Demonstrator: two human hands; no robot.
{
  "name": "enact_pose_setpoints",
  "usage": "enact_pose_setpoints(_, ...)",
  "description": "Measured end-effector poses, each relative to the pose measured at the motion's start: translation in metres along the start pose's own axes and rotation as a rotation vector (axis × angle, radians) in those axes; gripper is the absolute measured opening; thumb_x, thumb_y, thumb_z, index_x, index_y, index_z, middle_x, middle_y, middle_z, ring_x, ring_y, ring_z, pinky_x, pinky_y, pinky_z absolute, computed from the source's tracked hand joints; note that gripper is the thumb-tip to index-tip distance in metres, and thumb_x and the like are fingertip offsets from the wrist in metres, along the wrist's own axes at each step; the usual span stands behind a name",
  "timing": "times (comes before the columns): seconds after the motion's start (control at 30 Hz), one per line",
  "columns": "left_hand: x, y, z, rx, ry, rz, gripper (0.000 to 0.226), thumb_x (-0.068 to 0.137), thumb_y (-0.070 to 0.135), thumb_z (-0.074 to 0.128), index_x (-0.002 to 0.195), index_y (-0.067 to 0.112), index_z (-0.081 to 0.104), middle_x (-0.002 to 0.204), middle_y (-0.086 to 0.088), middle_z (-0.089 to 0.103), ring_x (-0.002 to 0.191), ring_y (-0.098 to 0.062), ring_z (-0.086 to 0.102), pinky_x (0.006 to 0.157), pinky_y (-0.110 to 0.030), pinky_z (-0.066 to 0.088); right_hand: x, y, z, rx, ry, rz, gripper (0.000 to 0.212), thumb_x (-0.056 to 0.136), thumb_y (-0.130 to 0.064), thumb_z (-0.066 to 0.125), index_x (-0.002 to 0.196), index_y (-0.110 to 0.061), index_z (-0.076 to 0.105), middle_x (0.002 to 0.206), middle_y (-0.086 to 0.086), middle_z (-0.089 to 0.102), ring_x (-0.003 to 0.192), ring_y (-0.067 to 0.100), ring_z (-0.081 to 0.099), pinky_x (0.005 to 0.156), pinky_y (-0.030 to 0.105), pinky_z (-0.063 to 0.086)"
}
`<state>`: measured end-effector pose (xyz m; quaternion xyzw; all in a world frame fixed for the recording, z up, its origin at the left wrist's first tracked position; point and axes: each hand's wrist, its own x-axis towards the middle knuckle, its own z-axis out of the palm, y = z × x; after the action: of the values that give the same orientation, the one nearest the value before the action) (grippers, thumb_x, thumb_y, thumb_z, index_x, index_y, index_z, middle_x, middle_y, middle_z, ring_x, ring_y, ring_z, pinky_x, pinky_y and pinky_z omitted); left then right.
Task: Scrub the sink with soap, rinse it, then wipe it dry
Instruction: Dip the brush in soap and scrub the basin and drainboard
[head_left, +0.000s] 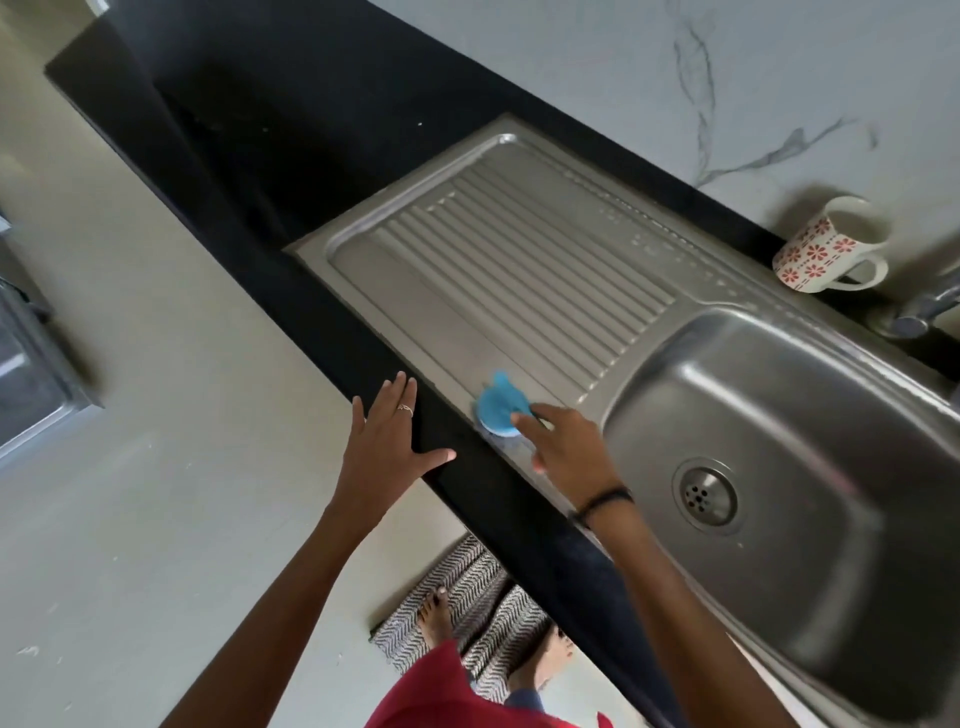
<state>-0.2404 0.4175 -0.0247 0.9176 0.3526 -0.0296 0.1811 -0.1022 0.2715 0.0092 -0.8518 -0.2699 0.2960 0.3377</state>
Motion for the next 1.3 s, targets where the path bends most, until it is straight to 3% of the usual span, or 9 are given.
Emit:
enact_pose_setpoints(0.13,0.017,-0.017,-0.006,-0.043,-0.046,0.042,0.096,0.079,0.054,0.061,0.149,0.010,0.011,0.157,-0.003,0.007,0.145,-0.016,0.001,0.115,-0.042,-0.005,-0.047,0.033,-0.025,0.051,0.065,0.162,0.021,0.091,-0.031,0.057,0.097,-0.016,0.070,0.039,-0.003,0.047,0.035,0.004,0.045,0.041,0.011,0.034)
enact_pose_setpoints(0.2,0.021,-0.023,-0.005,-0.080,-0.075,0.052,0.098,0.078,0.056,0.061,0.149,0.010,0.012,0.157,-0.003,0.007,0.145,-0.015,0.001,0.115,-0.044,-0.005,-0.057,0.030,-0.030,0.081,0.078,0.199,0.021,0.091,-0.029,0.056,0.097,-0.015,0.070,0.041,-0.002,0.046,0.030,0.003,0.040,0.036,0.010,0.032)
enact_pose_setpoints(0.37,0.022,-0.025,-0.001,-0.084,-0.056,0.081,0.098,0.077,0.057,0.062,0.149,0.011,0.013,0.157,-0.001,0.007,0.144,-0.013,0.004,0.114,-0.043,-0.006,-0.008,-0.024,0.007,-0.085,0.060,0.139,0.034,0.095,-0.035,0.047,0.103,-0.008,0.065,0.075,0.012,0.062,0.076,0.032,0.063,0.066,0.033,0.047)
enact_pose_setpoints(0.47,0.023,-0.028,-0.004,-0.153,0.036,0.062,0.093,0.078,0.048,0.066,0.148,0.012,0.015,0.157,-0.001,0.012,0.144,-0.011,0.007,0.114,-0.040,-0.008,0.047,-0.066,0.042,-0.161,0.066,0.043,0.036,0.095,-0.037,0.043,0.111,-0.011,0.062,0.103,0.017,0.066,0.097,0.037,0.060,0.078,0.038,0.047)
enact_pose_setpoints(0.6,0.034,-0.044,-0.014,-0.165,0.101,0.020,0.087,0.083,0.045,0.062,0.148,0.011,0.016,0.156,-0.004,0.013,0.145,-0.015,0.005,0.115,-0.040,-0.006,0.082,-0.096,0.065,-0.145,0.059,-0.030,0.031,0.094,-0.033,0.044,0.108,-0.012,0.063,0.087,0.012,0.059,0.083,0.030,0.057,0.068,0.036,0.041)
enact_pose_setpoints(0.93,0.056,-0.061,-0.028,-0.069,-0.077,-0.011,0.097,0.078,0.053,0.064,0.148,0.011,0.012,0.157,-0.003,0.008,0.144,-0.016,0.007,0.115,-0.043,-0.003,-0.005,-0.016,0.006,0.001,0.083,0.099,0.017,0.092,-0.027,0.054,0.097,-0.017,0.068,0.048,0.000,0.045,0.039,0.010,0.044,0.047,0.020,0.039)
enact_pose_setpoints(1.1,0.067,-0.064,-0.032,-0.071,-0.020,-0.037,0.089,0.081,0.050,0.062,0.147,0.011,0.019,0.156,-0.003,0.014,0.143,-0.014,0.016,0.115,-0.040,-0.005,0.040,-0.053,0.031,-0.152,0.066,-0.048,0.060,0.083,-0.059,0.031,0.104,-0.013,0.065,0.068,0.003,0.059,0.074,0.031,0.062,0.068,0.038,0.047)
enact_pose_setpoints(1.2,0.077,-0.070,-0.035,-0.025,-0.016,-0.074,0.093,0.079,0.054,0.062,0.148,0.010,0.017,0.156,-0.004,0.013,0.144,-0.015,0.011,0.115,-0.042,-0.004,0.096,-0.090,0.062,-0.183,0.044,-0.102,0.041,0.095,-0.042,0.038,0.106,-0.011,0.063,0.097,0.016,0.065,0.090,0.035,0.059,0.072,0.038,0.044)
enact_pose_setpoints(1.3,0.088,-0.073,-0.038,0.013,-0.056,-0.095,0.100,0.076,0.059,0.061,0.148,0.010,0.012,0.157,-0.005,0.008,0.145,-0.018,0.003,0.115,-0.044,-0.004,0.145,-0.119,0.078,-0.093,-0.022,-0.100,0.035,0.095,-0.035,0.043,0.102,-0.007,0.063,0.080,0.011,0.057,0.076,0.027,0.054,0.058,0.031,0.038)
